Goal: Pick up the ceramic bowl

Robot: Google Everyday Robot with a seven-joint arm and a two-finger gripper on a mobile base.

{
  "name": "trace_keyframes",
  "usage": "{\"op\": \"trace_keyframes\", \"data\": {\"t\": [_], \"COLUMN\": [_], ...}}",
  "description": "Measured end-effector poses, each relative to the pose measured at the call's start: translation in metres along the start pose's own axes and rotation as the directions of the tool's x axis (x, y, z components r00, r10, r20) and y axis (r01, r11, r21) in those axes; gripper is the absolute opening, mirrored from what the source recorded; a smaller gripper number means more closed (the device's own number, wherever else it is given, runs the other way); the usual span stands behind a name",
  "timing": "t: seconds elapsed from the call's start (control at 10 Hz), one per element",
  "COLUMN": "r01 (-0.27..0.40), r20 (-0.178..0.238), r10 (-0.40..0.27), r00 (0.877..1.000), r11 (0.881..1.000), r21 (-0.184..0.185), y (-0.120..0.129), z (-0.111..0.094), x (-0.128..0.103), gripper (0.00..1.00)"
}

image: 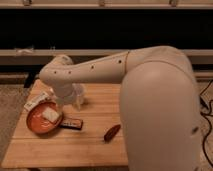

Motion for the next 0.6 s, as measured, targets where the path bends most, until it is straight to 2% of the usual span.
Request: {"op": "trace_keyframes", "data": {"t": [0.1,0.3,0.6], "r01": [0.020,0.079,0.106], "r20": [-0.008,-0.025,-0.047], "r10": [-0.021,-0.080,-0.107], "r00": [1.000,0.997,0.993], "r11": [1.000,0.997,0.994], "r21": [-0.007,-0.018,-0.022], "y": [0.018,0.053,0.066], "z": [0.006,0.035,0.073], "x": [-0.003,-0.009,-0.017], "gripper": [0.65,0.65,0.65]}}
